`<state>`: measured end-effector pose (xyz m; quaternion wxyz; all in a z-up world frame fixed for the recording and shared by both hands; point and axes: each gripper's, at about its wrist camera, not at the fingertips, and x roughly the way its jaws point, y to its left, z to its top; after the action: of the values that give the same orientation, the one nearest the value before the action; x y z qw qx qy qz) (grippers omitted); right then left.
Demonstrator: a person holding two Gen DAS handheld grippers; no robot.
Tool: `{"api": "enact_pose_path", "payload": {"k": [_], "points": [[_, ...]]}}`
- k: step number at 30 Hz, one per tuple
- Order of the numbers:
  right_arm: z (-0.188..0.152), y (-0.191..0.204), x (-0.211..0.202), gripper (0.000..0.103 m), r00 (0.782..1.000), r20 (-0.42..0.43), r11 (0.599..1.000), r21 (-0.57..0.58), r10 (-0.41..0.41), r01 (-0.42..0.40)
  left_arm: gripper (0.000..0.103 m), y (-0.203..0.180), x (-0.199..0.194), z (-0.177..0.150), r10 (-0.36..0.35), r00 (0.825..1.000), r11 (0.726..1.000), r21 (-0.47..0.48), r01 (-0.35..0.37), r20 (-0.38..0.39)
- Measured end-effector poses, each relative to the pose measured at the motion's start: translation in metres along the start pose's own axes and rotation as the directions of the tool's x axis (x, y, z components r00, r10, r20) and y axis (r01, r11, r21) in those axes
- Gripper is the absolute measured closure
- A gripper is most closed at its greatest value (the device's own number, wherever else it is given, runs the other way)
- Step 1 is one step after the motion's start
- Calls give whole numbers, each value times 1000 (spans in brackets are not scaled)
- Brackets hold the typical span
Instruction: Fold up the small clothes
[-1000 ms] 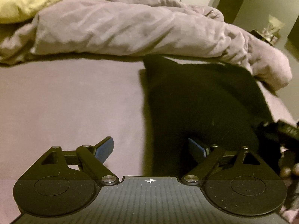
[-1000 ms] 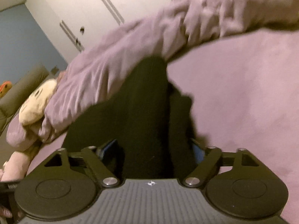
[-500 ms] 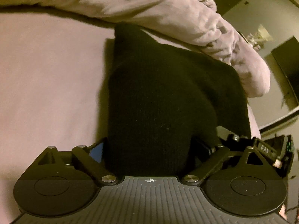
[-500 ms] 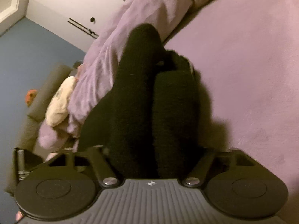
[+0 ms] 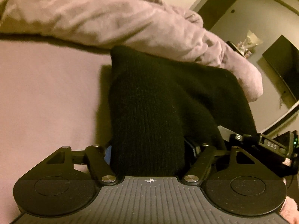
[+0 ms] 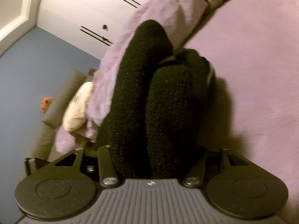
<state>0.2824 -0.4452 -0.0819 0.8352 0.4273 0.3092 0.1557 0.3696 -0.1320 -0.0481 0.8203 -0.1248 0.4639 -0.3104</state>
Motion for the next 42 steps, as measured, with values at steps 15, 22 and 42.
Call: {"api": "enact_pose_path", "payload": {"k": [15,22,42], "points": [[-33,80,71,55,995,-96,996,-91,4,-13,26,45,-83,2,257,965,966,8,-258,53],[-47,76,68,31,981,-45,973,-140,-191,183,5,78,-83,-21,307,952,951,-40,-307,-8],[-74,174,106,70,832,281,644,-533,-478,550,6,25,-77,4,484,849,862,48,-504,211]]}}
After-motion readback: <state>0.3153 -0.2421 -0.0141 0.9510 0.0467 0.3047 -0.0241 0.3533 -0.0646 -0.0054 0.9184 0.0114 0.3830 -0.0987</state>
